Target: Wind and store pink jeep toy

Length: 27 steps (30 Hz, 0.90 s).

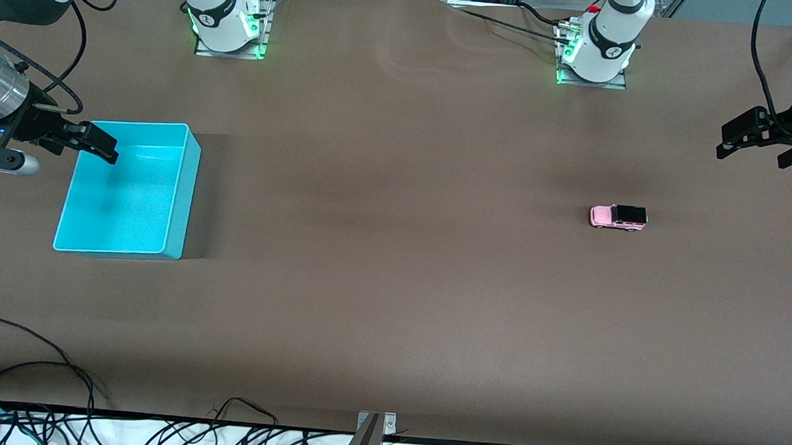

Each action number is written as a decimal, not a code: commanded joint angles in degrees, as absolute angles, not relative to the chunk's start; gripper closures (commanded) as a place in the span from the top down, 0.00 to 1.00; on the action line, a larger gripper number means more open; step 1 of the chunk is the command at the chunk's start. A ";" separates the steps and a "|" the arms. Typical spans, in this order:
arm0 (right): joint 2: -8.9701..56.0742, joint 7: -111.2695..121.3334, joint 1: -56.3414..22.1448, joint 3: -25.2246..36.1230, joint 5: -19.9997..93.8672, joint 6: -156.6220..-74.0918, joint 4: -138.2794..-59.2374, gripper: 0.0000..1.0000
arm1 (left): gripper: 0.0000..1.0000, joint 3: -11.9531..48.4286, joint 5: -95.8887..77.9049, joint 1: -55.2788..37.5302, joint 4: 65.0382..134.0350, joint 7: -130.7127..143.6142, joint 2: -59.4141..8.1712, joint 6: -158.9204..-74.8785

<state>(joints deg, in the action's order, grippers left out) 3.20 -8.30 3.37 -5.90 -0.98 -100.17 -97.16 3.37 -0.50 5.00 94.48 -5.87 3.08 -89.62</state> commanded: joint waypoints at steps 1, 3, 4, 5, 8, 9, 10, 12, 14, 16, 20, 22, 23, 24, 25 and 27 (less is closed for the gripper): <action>2.72 -8.00 3.34 -5.80 -0.35 -100.20 -97.21 1.00 | 1.00 3.87 0.00 5.54 93.16 -6.42 2.46 -88.42; 2.72 -8.00 3.34 -5.89 -0.35 -100.20 -97.21 1.00 | 1.00 3.87 0.00 5.54 93.16 -6.42 2.46 -88.42; 2.72 -8.00 3.34 -5.80 -0.35 -100.20 -97.21 1.00 | 1.00 3.87 0.00 5.54 93.16 -6.42 2.46 -88.33; 2.72 -7.91 3.43 -5.89 -0.35 -100.20 -97.21 1.00 | 1.00 3.87 0.00 5.54 93.16 -6.42 2.46 -88.42; 2.72 -7.91 3.34 -5.80 -0.35 -100.11 -97.21 1.00 | 1.00 3.87 0.00 5.54 93.16 -6.42 2.46 -88.42; 2.72 -7.91 3.43 -5.80 -0.35 -100.19 -97.21 1.00 | 1.00 3.87 0.00 5.54 93.16 -6.42 2.46 -88.42; 2.72 -7.91 3.43 -5.80 -0.35 -100.20 -97.21 1.00 | 1.00 3.87 0.00 5.54 93.16 -6.42 2.46 -88.42; 2.72 -7.91 3.43 -5.89 -0.35 -100.11 -97.21 1.00 | 1.00 3.87 0.00 5.54 93.16 -6.42 2.46 -88.42; 2.72 -7.91 3.34 -5.80 -0.35 -100.11 -97.21 1.00 | 1.00 3.87 0.00 5.54 93.16 -6.42 2.46 -88.42; 2.72 -7.91 3.43 -5.80 -0.44 -100.19 -97.21 1.00 | 1.00 3.87 0.00 5.54 93.16 -6.42 2.46 -88.42; 2.64 -7.91 3.43 -5.80 -0.35 -99.85 -97.21 1.00 | 1.00 3.87 0.00 5.54 93.16 -6.42 2.46 -88.42; 2.64 -8.00 3.43 -5.80 -0.44 -99.41 -97.21 1.00 | 1.00 3.87 0.00 5.54 93.16 -6.33 2.46 -88.42; 2.64 -8.09 3.43 -5.80 -0.44 -99.40 -97.21 1.00 | 1.00 3.87 0.00 5.54 93.16 -6.33 2.46 -88.33; 2.64 -8.00 3.43 -5.80 -0.44 -99.40 -97.21 1.00 | 1.00 3.87 0.00 5.54 93.08 -6.42 2.46 -88.42; 2.64 -8.09 3.34 -5.89 -0.44 -99.32 -97.21 1.00 | 1.00 3.87 0.00 5.54 93.08 -6.42 2.46 -88.42; 2.64 -8.09 3.34 -5.89 -0.44 -99.40 -97.21 1.00 | 1.00 3.87 0.00 5.54 93.08 -6.59 2.46 -88.33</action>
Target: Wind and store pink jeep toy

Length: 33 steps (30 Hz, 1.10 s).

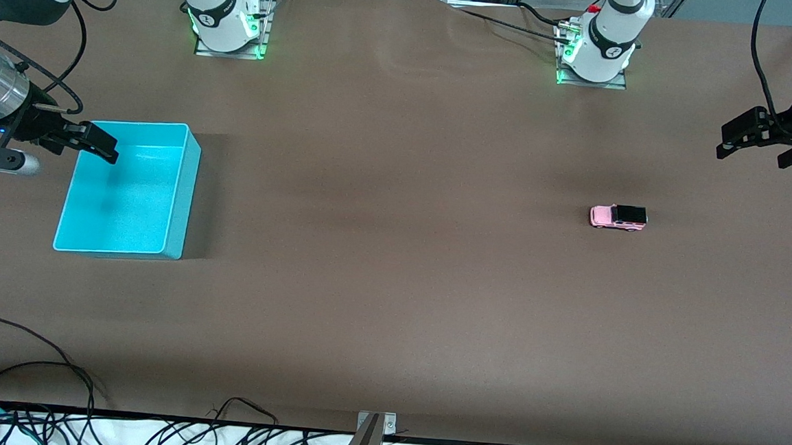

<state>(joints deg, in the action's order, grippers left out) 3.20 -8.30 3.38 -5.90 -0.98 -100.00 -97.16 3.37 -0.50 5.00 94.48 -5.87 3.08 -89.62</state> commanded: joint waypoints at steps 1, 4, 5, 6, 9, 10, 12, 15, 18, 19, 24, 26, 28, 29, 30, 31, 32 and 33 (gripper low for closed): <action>2.64 -8.09 3.34 -5.89 -0.44 -99.40 -97.21 1.00 | 1.00 3.87 0.00 5.54 93.08 -6.85 2.46 -88.42; 2.64 -8.09 3.34 -5.80 -0.44 -99.32 -97.21 1.00 | 1.00 3.87 0.00 5.54 93.08 -6.68 2.46 -88.42; 2.64 -8.09 3.43 -5.80 -0.44 -99.32 -97.21 1.00 | 1.00 3.87 0.00 5.54 92.99 -6.77 2.46 -88.33; 2.64 -8.09 3.43 -5.80 -0.44 -99.32 -97.21 1.00 | 1.00 3.95 0.00 5.54 92.99 -6.77 2.46 -88.42; 2.55 -8.09 3.34 -5.89 -0.44 -99.23 -97.21 1.00 | 1.00 3.96 0.00 5.45 92.99 -6.85 2.46 -88.33; 2.55 -8.17 3.34 -5.89 -0.44 -99.14 -97.21 1.00 | 1.00 3.96 -0.09 5.45 92.99 -6.86 2.46 -88.33; 2.55 -8.26 3.25 -5.98 -0.53 -99.05 -97.21 1.00 | 1.00 3.96 0.00 5.45 93.08 -6.77 2.37 -88.33; 2.55 -8.26 3.25 -6.06 -0.53 -99.05 -97.21 1.00 | 1.00 4.04 0.00 5.45 93.25 -6.86 2.20 -88.33; 2.55 -8.26 3.34 -5.98 -0.53 -98.96 -97.21 1.00 | 1.00 4.04 0.00 5.36 93.25 -6.77 1.85 -88.16; 2.55 -8.26 3.34 -5.98 -0.53 -98.96 -97.21 1.00 | 1.00 4.04 0.00 5.36 93.25 -6.68 1.76 -87.72; 2.29 -8.17 3.25 -6.59 -0.61 -98.96 -97.12 1.00 | 1.00 4.13 0.00 5.36 93.34 -6.59 1.06 -86.22; 2.29 -8.17 3.34 -7.47 -0.79 -98.96 -97.12 1.00 | 1.00 4.13 0.00 5.36 93.08 -6.51 0.44 -85.78; 2.28 -8.26 3.34 -7.56 -1.05 -98.96 -97.12 1.00 | 1.00 4.13 0.00 5.45 93.86 -6.68 0.70 -85.87; 2.20 -8.26 3.34 -7.56 -1.14 -98.96 -97.12 1.00 | 1.00 4.13 0.00 5.45 94.48 -6.59 0.79 -85.87; 2.28 -8.26 3.34 -7.56 -1.14 -98.96 -97.12 1.00 | 1.00 4.13 0.00 5.45 94.74 -6.68 0.79 -85.87; 2.29 -8.26 3.34 -7.56 -1.14 -99.05 -97.12 1.00 | 1.00 4.13 0.00 5.54 94.92 -6.77 0.79 -85.78; 2.29 -8.35 3.34 -7.56 -1.14 -99.05 -97.12 1.00 | 1.00 4.13 -0.09 5.54 95.44 -6.77 0.70 -85.87; 2.29 -8.35 3.34 -7.56 -1.14 -99.05 -97.12 1.00 | 1.00 4.13 0.00 5.54 96.41 -6.68 0.70 -86.04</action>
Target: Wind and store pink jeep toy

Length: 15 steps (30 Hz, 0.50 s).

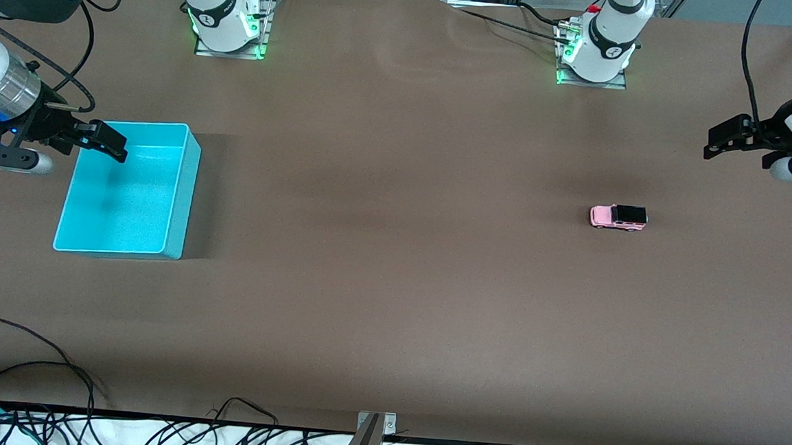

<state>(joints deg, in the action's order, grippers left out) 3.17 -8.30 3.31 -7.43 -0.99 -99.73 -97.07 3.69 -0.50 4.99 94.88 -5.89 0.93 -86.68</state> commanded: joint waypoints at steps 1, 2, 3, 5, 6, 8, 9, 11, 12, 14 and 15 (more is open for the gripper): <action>2.29 -8.35 3.34 -7.56 -1.23 -99.05 -97.12 1.00 | 1.00 4.13 0.09 5.54 97.29 -6.68 0.79 -86.31; 2.29 -8.35 3.34 -7.56 -1.23 -99.05 -97.12 1.00 | 1.00 4.13 0.17 5.54 97.82 -6.68 0.79 -86.40; 2.29 -8.35 3.34 -7.56 -1.23 -99.05 -97.12 1.00 | 1.00 4.13 0.35 5.62 98.34 -6.68 0.88 -86.66; 2.37 -8.44 3.34 -7.56 -1.23 -99.05 -97.12 1.00 | 1.00 4.13 0.18 6.76 99.92 -6.77 0.97 -87.97; 2.37 -8.44 3.34 -7.56 -1.23 -99.05 -97.12 1.00 | 1.00 4.13 0.09 7.20 100.37 -6.85 1.05 -88.94; 2.37 -8.44 3.34 -7.56 -1.23 -99.05 -97.12 1.00 | 1.00 4.13 0.09 7.47 101.77 -7.03 1.32 -92.09; 2.37 -8.44 3.34 -7.56 -1.23 -99.05 -97.12 1.00 | 1.00 4.13 0.17 7.47 102.73 -7.03 1.75 -93.50; 2.37 -8.44 3.34 -7.56 -1.23 -99.05 -97.12 1.00 | 1.00 4.13 0.26 7.56 104.93 -7.12 2.28 -95.79; 2.37 -8.44 3.34 -7.56 -1.23 -99.05 -97.12 1.00 | 1.00 4.13 0.52 7.56 106.51 -7.12 2.46 -96.93; 2.46 -8.44 3.43 -7.56 -1.23 -99.05 -97.12 1.00 | 1.00 4.13 0.97 7.56 108.62 -7.12 3.16 -98.34; 2.46 -8.44 3.43 -7.56 -1.32 -99.05 -97.12 1.00 | 1.00 4.13 1.05 7.56 109.50 -7.12 3.43 -98.70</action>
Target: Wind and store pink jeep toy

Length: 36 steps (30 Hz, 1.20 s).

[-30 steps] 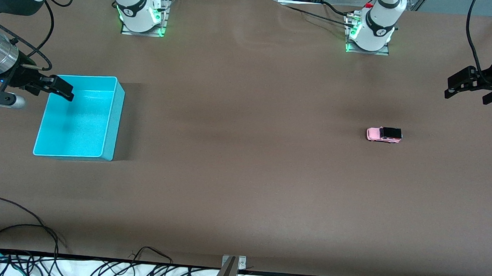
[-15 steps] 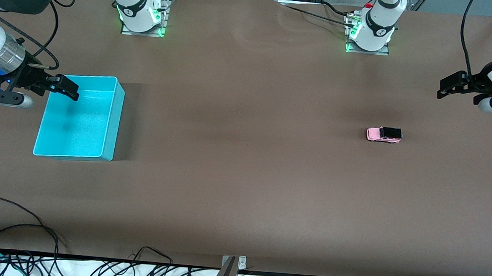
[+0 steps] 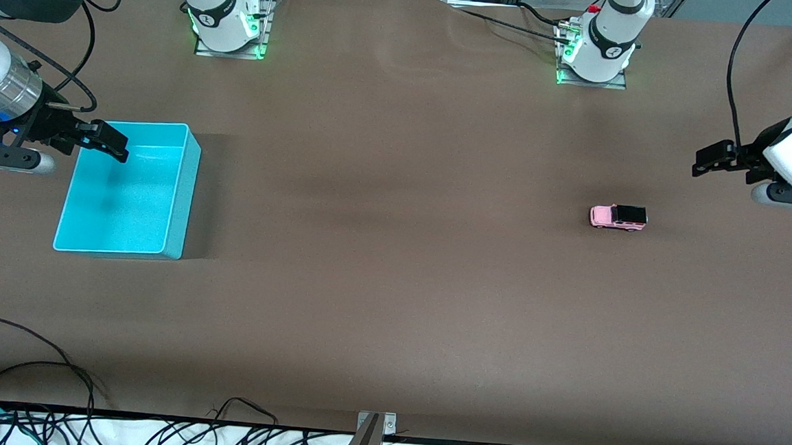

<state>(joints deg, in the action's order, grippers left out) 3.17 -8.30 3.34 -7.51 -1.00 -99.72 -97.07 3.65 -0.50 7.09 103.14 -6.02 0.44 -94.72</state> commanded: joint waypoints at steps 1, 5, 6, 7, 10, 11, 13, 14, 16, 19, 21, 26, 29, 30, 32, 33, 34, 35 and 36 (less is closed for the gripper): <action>2.46 -8.44 3.43 -7.56 -1.32 -99.05 -97.12 1.00 | 1.00 4.13 1.05 7.56 110.29 -7.12 3.69 -98.96; 2.55 -8.44 3.43 -7.47 -1.32 -99.05 -97.12 1.00 | 1.00 4.13 1.14 7.47 115.03 -7.12 5.01 -101.85; 2.55 -8.52 3.43 -7.47 -1.32 -99.05 -97.12 1.00 | 1.00 4.13 1.66 7.47 116.79 -7.12 5.71 -103.69; 2.55 -8.53 3.43 -7.47 -1.41 -99.05 -97.12 1.00 | 1.00 4.13 2.63 7.47 118.63 -7.12 6.32 -105.97; 2.64 -8.53 3.43 -7.47 -1.41 -99.05 -97.12 1.00 | 1.00 4.13 5.88 7.47 123.30 -7.12 6.86 -111.87; 2.64 -8.61 3.43 -7.47 -1.41 -99.05 -97.12 1.00 | 1.00 4.13 6.32 7.56 124.18 -7.12 6.86 -112.75; 2.64 -8.53 3.43 -7.47 -1.41 -99.05 -97.21 1.00 | 1.00 4.13 7.11 7.56 125.33 -7.12 6.77 -113.55; 2.64 -8.53 3.43 -7.47 -1.41 -99.05 -97.12 1.00 | 1.00 4.13 7.90 7.47 125.77 -7.12 6.77 -113.73; 2.64 -8.53 3.43 -7.47 -1.41 -99.05 -97.21 1.00 | 1.00 4.22 9.23 7.03 126.30 -7.03 6.77 -113.64; 2.64 -8.53 3.43 -7.47 -1.41 -99.05 -97.12 1.00 | 1.00 4.48 9.14 6.77 126.74 -6.94 6.94 -112.77; 2.64 -8.53 3.43 -7.47 -1.41 -99.05 -97.12 1.00 | 1.00 4.48 9.14 6.77 126.65 -7.03 6.94 -111.98; 2.64 -8.53 3.43 -7.47 -1.41 -99.05 -97.12 1.00 | 1.00 4.48 9.05 6.86 126.83 -7.21 6.59 -111.88; 2.64 -8.53 3.43 -7.47 -1.41 -99.05 -97.12 1.00 | 1.00 4.48 8.96 6.77 126.91 -7.56 6.07 -111.97; 2.64 -8.53 3.43 -7.47 -1.41 -99.05 -97.12 1.00 | 1.00 4.48 8.96 6.77 126.91 -7.99 5.98 -111.97; 2.64 -8.53 3.43 -7.47 -1.41 -99.05 -97.12 1.00 | 1.00 4.48 8.96 6.77 127.35 -9.66 5.89 -111.97; 2.64 -8.53 3.43 -7.47 -1.41 -99.05 -97.12 1.00 | 1.00 4.48 8.96 6.77 127.79 -10.63 5.80 -111.97; 2.64 -8.53 3.43 -7.47 -1.41 -99.05 -97.12 1.00 | 1.00 4.48 8.96 6.77 128.31 -11.68 5.80 -112.06; 2.64 -8.53 3.43 -7.47 -1.41 -99.05 -97.12 1.00 | 1.00 4.48 8.96 6.77 129.19 -12.65 5.54 -112.15; 2.64 -8.53 3.43 -7.47 -1.41 -99.05 -97.12 1.00 | 1.00 4.48 8.96 6.77 130.24 -13.35 5.45 -112.41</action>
